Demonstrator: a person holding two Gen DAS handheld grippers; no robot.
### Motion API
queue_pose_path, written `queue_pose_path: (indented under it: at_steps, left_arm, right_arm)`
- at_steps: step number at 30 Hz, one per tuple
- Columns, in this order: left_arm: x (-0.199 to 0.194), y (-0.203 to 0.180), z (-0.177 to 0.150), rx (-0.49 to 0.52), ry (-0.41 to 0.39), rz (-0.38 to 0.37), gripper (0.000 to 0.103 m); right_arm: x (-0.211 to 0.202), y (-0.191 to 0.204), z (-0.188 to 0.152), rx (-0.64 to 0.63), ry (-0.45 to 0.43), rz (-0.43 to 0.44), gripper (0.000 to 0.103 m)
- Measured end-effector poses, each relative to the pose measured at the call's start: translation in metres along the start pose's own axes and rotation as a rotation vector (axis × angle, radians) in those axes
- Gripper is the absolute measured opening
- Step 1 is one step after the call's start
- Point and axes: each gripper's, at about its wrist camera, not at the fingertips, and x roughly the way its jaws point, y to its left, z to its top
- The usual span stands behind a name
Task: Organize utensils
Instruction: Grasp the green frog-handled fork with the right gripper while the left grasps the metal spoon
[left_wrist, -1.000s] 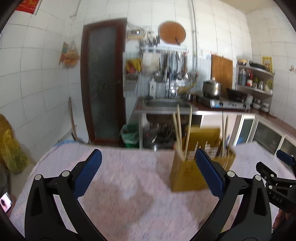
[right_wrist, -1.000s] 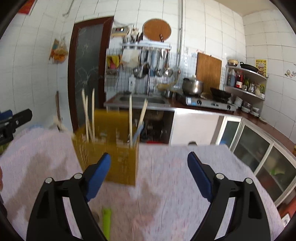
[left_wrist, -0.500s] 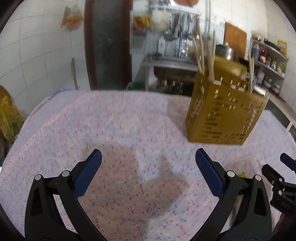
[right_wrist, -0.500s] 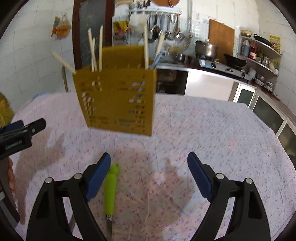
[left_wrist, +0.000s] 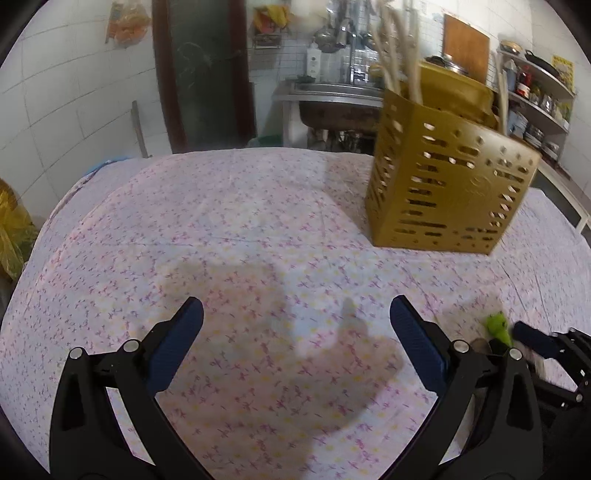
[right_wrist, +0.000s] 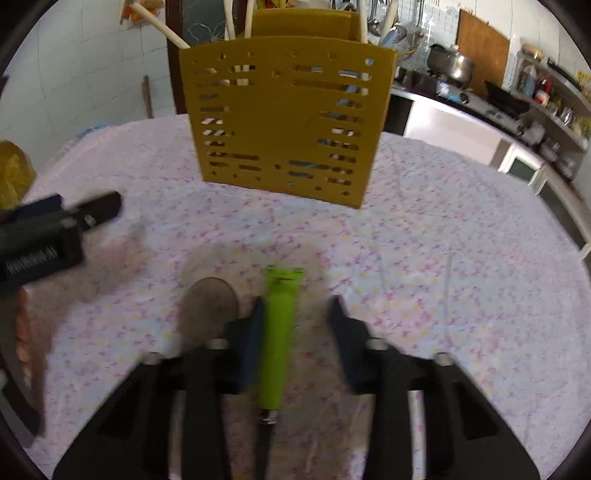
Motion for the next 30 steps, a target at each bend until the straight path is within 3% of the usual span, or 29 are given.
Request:
queue_pose_path:
  at_steps: [2,13,21,28,30]
  left_arm:
    - [-0.002,-0.008,-0.002,0.012,0.008,-0.011,0.098]
    - [-0.009,-0.063,-0.019,0.047,0.105,-0.105,0.098]
    - [-0.007,-0.1,-0.029,0.118,0.133,-0.085,0.097]
    - [0.008,-0.102,-0.027,0.071,0.195,-0.105,0.078]
    - [0.008,-0.104,-0.027,0.075,0.196,-0.116,0.072]
  right_arm:
    - [-0.002,-0.004,-0.001,0.005,0.003,0.014,0.018]
    - [-0.008,-0.084,-0.005,0.127,0.024,0.022,0.018]
    - [-0.003,-0.088,-0.002,0.104,0.019,-0.03,0.018]
    - [-0.002,-0.094,-0.001,0.128,0.023,-0.056,0.019]
    - [-0.003,-0.096,-0.002,0.133,0.024,-0.073,0.024]
